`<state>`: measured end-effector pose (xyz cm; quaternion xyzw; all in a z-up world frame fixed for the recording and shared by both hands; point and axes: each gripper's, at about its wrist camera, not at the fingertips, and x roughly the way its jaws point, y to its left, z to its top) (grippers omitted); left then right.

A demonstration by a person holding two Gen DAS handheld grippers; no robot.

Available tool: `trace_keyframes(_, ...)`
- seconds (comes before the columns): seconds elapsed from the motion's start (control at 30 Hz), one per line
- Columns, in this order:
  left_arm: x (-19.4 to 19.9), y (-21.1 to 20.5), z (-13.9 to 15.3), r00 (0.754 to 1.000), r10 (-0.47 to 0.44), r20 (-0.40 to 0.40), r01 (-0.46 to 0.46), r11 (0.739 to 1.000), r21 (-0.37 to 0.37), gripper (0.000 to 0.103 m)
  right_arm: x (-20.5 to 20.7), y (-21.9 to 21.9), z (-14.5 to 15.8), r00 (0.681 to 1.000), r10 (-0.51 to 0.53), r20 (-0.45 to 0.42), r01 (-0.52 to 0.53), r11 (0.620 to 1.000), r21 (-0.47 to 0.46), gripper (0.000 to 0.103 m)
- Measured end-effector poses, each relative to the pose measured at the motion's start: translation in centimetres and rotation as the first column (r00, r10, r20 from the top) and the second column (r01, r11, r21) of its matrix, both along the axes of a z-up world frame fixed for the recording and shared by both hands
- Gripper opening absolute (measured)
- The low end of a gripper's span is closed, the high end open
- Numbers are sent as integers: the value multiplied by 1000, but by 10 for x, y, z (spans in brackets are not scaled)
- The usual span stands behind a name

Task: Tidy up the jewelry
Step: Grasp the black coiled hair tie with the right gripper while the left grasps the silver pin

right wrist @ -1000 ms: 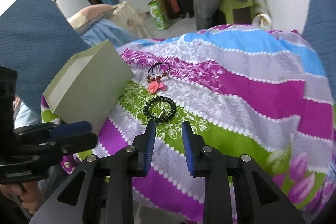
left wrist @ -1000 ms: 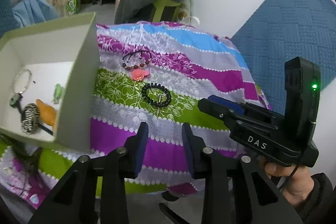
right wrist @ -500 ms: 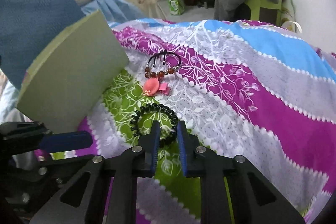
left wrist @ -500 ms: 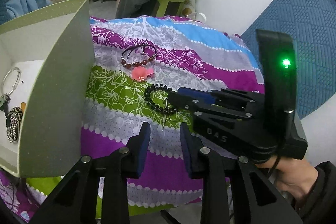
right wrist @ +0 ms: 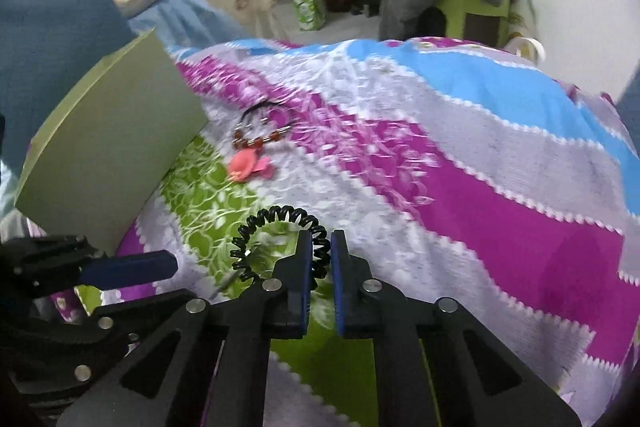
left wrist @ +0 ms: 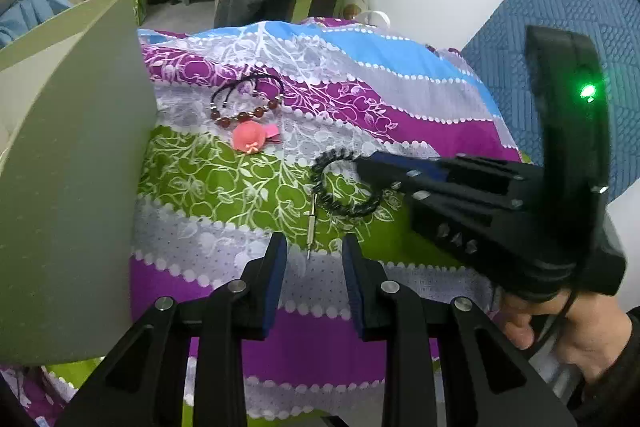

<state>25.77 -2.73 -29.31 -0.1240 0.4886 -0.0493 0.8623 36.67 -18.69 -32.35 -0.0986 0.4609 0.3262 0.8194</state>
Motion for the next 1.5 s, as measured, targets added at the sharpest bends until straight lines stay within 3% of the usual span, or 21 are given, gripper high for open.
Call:
trace_keyframes(0.13,7,-5,-7,1000,-11,-11,12,1000,12,22,3,-14,2,999,-46,-4,46,999,-16,7)
trace_keyframes(0.6,33,-21,-20,999,-45,7,44,995,92,22,-15,-57,-4,988,-108,-112,101,993,-65,8)
trace_keyframes(0.67,36,-23,-21,999,-51,6,50,993,103,12,-16,-57,-6,985,-104,-137,96,993,-62,8)
trace_keyframes(0.73,37,-25,-22,998,-63,7,62,992,113,4,-17,-58,-6,983,-109,-144,102,993,-52,14)
trace_keyframes(0.8,38,-24,-22,997,-76,13,74,990,123,3,-18,-58,-5,983,-99,-154,96,995,-29,33)
trace_keyframes(1.0,38,-18,-20,998,-57,9,57,995,81,3,-26,-40,-5,991,-52,-126,46,998,-48,63)
trace_keyframes(1.07,37,-15,-16,998,-53,15,52,997,57,3,-28,-35,-7,992,-42,-120,36,998,-53,68)
trace_keyframes(1.23,30,-12,-5,999,-43,29,42,999,35,2,-40,-19,-11,1000,6,-28,-11,986,-164,63)
trace_keyframes(1.4,21,-6,7,998,-15,54,13,1000,22,3,-42,-18,-8,1000,-9,5,10,986,-167,20)
trace_keyframes(1.5,17,-2,14,998,-1,58,0,1000,11,3,-41,-22,-5,999,-30,-10,28,990,-140,13)
